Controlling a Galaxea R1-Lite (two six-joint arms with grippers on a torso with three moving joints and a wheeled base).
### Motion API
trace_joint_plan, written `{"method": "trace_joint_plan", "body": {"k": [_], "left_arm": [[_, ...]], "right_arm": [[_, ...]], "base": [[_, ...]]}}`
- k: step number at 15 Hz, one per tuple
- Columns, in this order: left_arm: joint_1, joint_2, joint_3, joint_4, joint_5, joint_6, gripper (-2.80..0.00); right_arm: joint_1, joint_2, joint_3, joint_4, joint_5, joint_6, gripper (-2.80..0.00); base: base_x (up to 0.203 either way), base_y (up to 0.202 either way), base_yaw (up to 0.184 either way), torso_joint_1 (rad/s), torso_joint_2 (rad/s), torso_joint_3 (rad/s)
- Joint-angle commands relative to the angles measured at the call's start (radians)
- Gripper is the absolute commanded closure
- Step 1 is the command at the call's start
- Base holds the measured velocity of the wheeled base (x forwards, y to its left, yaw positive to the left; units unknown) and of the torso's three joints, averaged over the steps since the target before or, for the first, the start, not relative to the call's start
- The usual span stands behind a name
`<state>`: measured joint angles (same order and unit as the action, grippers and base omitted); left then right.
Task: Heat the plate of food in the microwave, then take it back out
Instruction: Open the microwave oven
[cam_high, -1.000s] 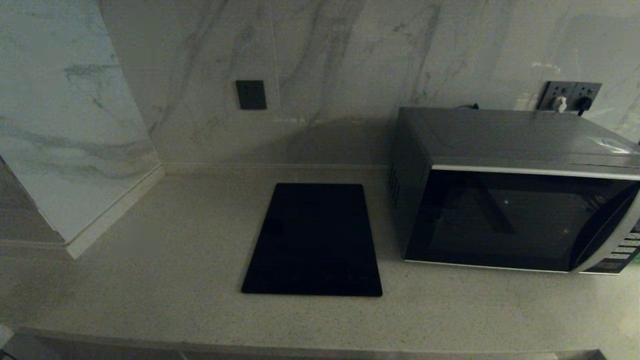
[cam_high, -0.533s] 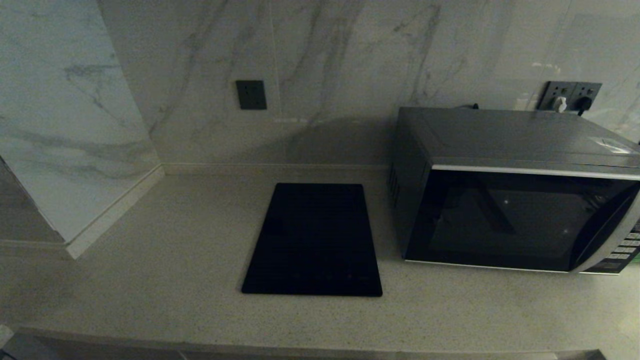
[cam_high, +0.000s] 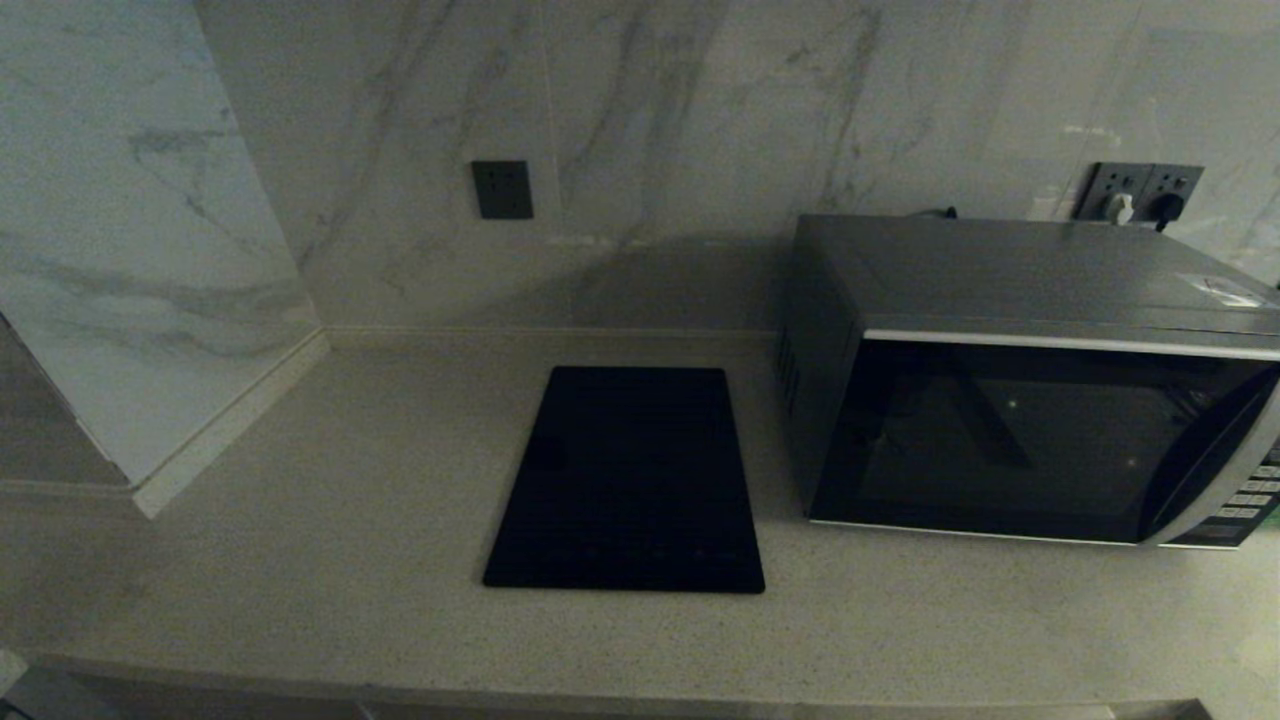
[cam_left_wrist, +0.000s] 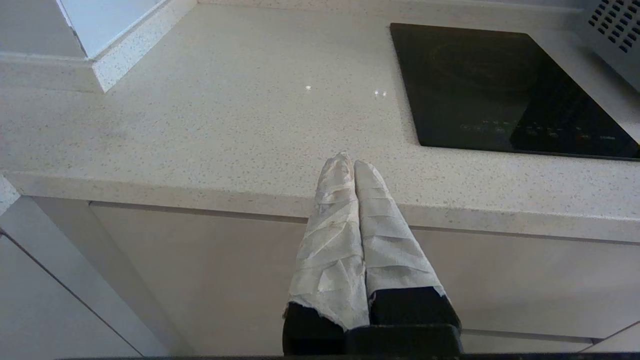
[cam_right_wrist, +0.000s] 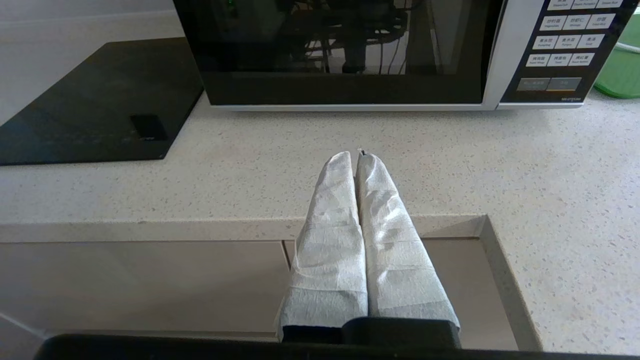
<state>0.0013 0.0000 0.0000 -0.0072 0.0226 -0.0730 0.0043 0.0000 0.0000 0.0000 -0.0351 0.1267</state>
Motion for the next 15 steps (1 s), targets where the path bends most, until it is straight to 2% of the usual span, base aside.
{"method": "trace_joint_plan", "body": {"k": [1,15], "left_arm": [[0.0,0.0,0.0,0.0,0.0,-0.001,0.0],[0.0,0.0,0.0,0.0,0.0,-0.001,0.0]], "right_arm": [[0.0,0.002,0.002,0.0,0.0,0.001,0.0],[0.0,0.002,0.002,0.0,0.0,0.001,0.0]], "base": [[0.0,0.0,0.0,0.0,0.0,0.0],[0.0,0.0,0.0,0.0,0.0,0.0]]}}
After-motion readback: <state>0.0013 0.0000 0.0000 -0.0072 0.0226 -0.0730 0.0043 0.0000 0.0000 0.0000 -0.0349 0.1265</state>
